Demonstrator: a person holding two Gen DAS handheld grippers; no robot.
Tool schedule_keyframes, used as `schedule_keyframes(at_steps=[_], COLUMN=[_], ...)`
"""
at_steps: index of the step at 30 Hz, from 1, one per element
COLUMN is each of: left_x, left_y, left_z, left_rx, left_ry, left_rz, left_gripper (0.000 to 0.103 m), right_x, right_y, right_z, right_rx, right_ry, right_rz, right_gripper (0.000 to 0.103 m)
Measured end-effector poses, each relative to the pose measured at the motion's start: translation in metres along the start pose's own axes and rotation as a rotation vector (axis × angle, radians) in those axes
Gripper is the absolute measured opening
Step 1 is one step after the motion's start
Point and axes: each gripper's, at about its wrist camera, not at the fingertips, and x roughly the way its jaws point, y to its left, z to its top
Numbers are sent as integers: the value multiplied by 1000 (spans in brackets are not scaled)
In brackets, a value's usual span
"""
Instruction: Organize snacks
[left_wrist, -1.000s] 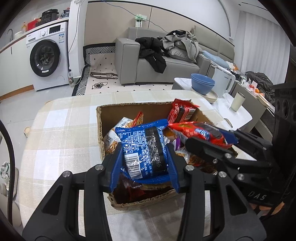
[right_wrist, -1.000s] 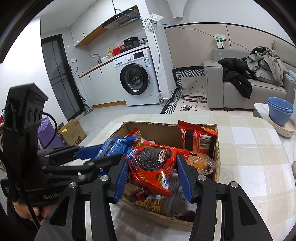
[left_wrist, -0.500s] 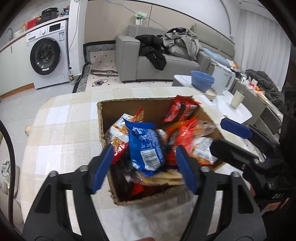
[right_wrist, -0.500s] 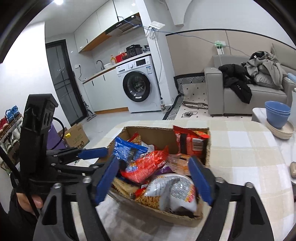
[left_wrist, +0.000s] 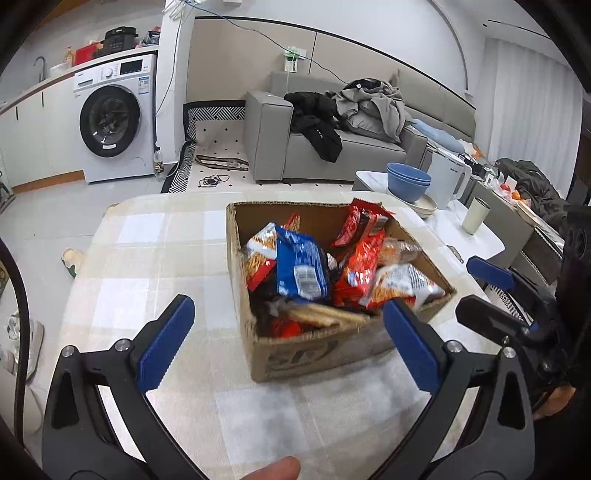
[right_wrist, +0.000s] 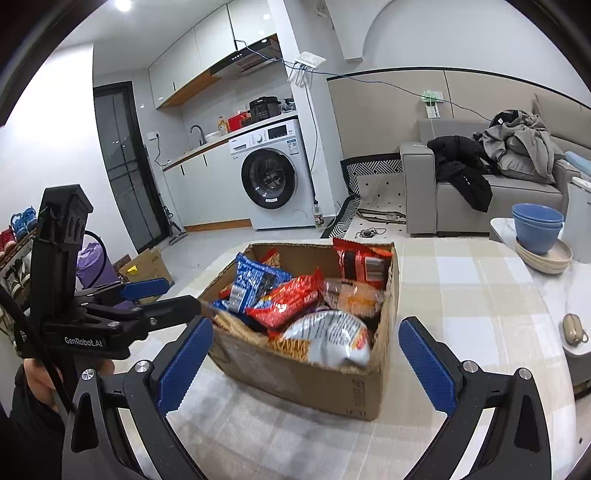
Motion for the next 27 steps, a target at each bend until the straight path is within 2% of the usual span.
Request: schedule_keyframes(at_steps=[6,10,13,27], left_x=[-27,-43,-54,-71], left_y=[-2,-4,-4,-9], left_z=[-18,-29,-38,-78], left_rx=[18,11,14,18], left_ry=[-44,-73,-91,-138], left_rz=[10,-23,-11,18], left_gripper=[102,102,102,102], right_x=[-16,-23,-29,-55], right_y=[0,2,7,11], right_z=[-15,-18,-23,-52], right_rx=[10,13,-1,-23], right_ry=[-31,-42,-52,-103], right_rz=[1,7,2,-27], right_gripper=[102,102,102,102])
